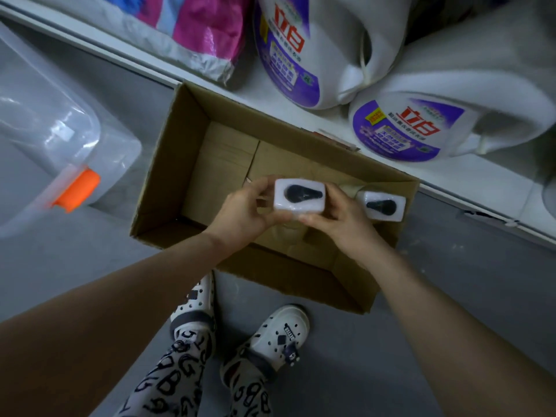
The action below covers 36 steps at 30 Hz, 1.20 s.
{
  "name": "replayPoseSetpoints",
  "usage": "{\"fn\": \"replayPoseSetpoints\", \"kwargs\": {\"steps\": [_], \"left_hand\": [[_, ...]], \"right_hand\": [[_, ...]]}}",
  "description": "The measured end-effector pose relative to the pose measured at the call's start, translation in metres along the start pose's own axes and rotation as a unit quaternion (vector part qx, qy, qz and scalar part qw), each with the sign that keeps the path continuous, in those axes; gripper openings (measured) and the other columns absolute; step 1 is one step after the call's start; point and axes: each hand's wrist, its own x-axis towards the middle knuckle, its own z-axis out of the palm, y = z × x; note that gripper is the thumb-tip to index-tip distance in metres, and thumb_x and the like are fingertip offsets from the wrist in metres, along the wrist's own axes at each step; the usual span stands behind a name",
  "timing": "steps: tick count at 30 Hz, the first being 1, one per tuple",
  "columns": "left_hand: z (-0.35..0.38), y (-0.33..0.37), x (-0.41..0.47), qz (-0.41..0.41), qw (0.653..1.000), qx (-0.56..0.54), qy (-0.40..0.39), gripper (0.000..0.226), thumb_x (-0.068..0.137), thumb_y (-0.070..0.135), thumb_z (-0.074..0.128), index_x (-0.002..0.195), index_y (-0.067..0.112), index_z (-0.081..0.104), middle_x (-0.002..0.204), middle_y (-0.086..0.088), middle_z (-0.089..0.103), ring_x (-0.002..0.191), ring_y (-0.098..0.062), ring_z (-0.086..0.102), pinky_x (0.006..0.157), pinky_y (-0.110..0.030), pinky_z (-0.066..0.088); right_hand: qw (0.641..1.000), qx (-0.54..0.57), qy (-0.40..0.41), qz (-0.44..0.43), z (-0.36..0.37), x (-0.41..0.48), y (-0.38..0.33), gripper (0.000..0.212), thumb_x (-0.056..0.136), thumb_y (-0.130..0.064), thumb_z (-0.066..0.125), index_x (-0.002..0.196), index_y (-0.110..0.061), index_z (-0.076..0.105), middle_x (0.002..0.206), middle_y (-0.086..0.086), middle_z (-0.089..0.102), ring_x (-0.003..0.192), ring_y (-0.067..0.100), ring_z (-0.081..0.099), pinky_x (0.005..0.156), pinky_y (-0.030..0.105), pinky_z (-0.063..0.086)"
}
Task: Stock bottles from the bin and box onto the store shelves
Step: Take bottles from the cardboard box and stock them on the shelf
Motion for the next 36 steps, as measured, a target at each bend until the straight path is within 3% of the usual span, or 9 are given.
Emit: {"fn": "replayPoseSetpoints", "kwargs": {"steps": [2,6,13,16,21,26,29,32,36], "left_hand": [[-0.010,0.012,-0.007,-0.016,0.999,-0.025,-0.044,0.057,0.081,0.033,0.076,0.134,0.028,0.054,0.125,0.010,0.064,0.117,-0.006,0.058,0.103,-0.041,0.049],[-0.021,0.051,-0.027,-0.028,0.987,-0.125,-0.101,0.060,0.082,0.041,0.072,0.137,0.027,0.052,0.129,0.007,0.064,0.121,-0.009,0.059,0.104,-0.044,0.048],[-0.044,0.140,-0.073,-0.029,0.987,-0.146,-0.067,0.062,0.079,0.061,0.064,0.132,0.029,0.057,0.122,0.004,0.067,0.113,-0.012,0.064,0.100,-0.043,0.051],[-0.060,0.179,-0.099,-0.032,0.983,-0.165,-0.077,0.042,0.093,0.038,0.063,0.130,0.019,0.059,0.122,0.001,0.068,0.112,-0.012,0.065,0.101,-0.035,0.050],[-0.082,0.235,-0.144,-0.020,0.982,-0.164,-0.090,0.037,0.097,0.018,0.059,0.133,0.013,0.055,0.120,-0.002,0.069,0.105,-0.008,0.067,0.079,-0.015,0.053],[-0.093,0.286,-0.191,-0.008,0.986,-0.156,-0.055,0.034,0.095,0.024,0.062,0.127,0.016,0.058,0.115,0.004,0.070,0.094,-0.001,0.068,0.072,-0.014,0.054],[-0.098,0.318,-0.224,0.006,0.987,-0.157,-0.033,0.017,0.095,0.025,0.063,0.111,0.025,0.061,0.105,0.009,0.070,0.087,0.003,0.067,0.070,-0.015,0.055],[-0.104,0.344,-0.247,0.018,0.987,-0.158,-0.021,0.012,0.093,0.028,0.064,0.105,0.030,0.060,0.095,0.008,0.072,0.089,-0.007,0.070,0.070,-0.024,0.058],[-0.114,0.391,-0.285,0.067,0.989,-0.129,-0.009,0.018,0.094,0.029,0.063,0.111,0.028,0.059,0.102,0.003,0.070,0.095,-0.011,0.069,0.073,-0.025,0.058]], "right_hand": [[0.999,0.052,0.003,-0.004,-0.005,-0.017,-0.004,0.053,0.065,-0.053,0.079,0.114,-0.055,0.059,0.125,-0.018,0.065,0.120,0.007,0.060,0.104,0.049,0.047],[0.989,0.143,0.028,-0.012,-0.015,-0.055,-0.026,0.039,0.080,-0.029,0.080,0.114,-0.041,0.066,0.118,-0.014,0.071,0.114,0.006,0.064,0.106,0.044,0.048],[0.964,0.259,0.054,-0.027,-0.024,-0.128,-0.096,0.034,0.080,-0.037,0.071,0.113,-0.028,0.068,0.117,-0.003,0.072,0.114,0.017,0.066,0.098,0.038,0.053],[0.956,0.284,0.066,-0.015,-0.026,-0.162,-0.126,0.044,0.078,-0.039,0.070,0.119,-0.024,0.063,0.120,0.000,0.071,0.112,0.018,0.067,0.092,0.036,0.056],[0.950,0.298,0.092,-0.005,-0.028,-0.217,-0.171,0.045,0.082,-0.039,0.069,0.122,-0.019,0.062,0.121,0.004,0.070,0.110,0.019,0.068,0.093,0.039,0.056],[0.942,0.314,0.115,-0.005,-0.031,-0.275,-0.212,0.039,0.093,-0.031,0.065,0.127,-0.013,0.058,0.123,0.006,0.068,0.113,0.022,0.066,0.096,0.042,0.054],[0.943,0.298,0.143,-0.024,-0.033,-0.313,-0.239,0.040,0.094,-0.035,0.065,0.126,-0.013,0.057,0.123,0.006,0.068,0.114,0.023,0.066,0.098,0.046,0.053],[0.946,0.279,0.160,-0.045,-0.038,-0.342,-0.263,0.038,0.095,-0.036,0.063,0.126,-0.014,0.058,0.121,0.005,0.069,0.111,0.023,0.066,0.092,0.044,0.055],[0.949,0.262,0.156,-0.079,-0.050,-0.393,-0.297,0.027,0.099,-0.027,0.057,0.125,-0.019,0.060,0.119,0.003,0.069,0.111,0.022,0.065,0.087,0.038,0.053]]}}
